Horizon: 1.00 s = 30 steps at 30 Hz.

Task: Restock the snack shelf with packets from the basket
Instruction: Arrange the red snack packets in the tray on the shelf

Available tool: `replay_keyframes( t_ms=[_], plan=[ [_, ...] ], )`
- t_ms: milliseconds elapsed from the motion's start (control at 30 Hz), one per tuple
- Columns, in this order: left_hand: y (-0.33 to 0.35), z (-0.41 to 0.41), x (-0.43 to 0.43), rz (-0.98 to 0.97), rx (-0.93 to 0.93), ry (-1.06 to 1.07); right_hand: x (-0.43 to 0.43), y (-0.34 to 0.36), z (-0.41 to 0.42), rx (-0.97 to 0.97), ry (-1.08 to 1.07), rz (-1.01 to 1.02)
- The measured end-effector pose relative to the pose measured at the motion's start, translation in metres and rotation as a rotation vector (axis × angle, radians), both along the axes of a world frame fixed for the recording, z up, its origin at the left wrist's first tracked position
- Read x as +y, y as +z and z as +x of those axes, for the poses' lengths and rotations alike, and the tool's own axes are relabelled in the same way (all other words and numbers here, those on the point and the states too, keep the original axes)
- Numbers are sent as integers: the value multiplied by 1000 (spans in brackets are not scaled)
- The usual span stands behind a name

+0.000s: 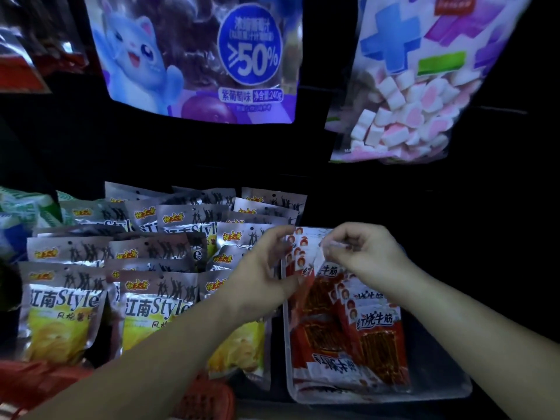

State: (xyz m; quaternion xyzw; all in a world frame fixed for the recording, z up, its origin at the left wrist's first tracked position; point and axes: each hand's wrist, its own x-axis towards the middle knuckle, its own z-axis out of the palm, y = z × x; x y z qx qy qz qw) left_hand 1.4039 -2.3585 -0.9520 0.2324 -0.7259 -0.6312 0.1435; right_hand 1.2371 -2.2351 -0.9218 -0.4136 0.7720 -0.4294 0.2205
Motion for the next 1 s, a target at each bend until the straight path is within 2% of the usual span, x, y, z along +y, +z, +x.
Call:
replay_keyframes(
  t_ms=[100,200,333,533,567,667,733,800,900,1000],
  plan=[
    [19,10,12,136,-6,-35,22,2,14,-44,-60,-30],
    [41,22,30,249,-24,21,40,7,28,-66,-128,-44],
    [65,35,45,56,24,-43,51,29,52,-71,-212,-120],
    [93,59,55,234,183,121,71,68,99,-383,-211,-202],
    [97,65,56,208,191,102,76,74,108,-367,-198,-188],
    [108,85,57,-98,146,-7,90,90,128,-260,-155,-97],
    [116,97,55,-254,124,-26,96,99,139,-266,-114,-30],
    [127,108,55,-307,114,-33,102,107,151,-243,-97,-11],
    [131,122,52,-400,97,-17,106,109,174,-106,-185,-66],
    [125,132,44,-394,93,63,103,96,181,-55,-238,-127]
  ],
)
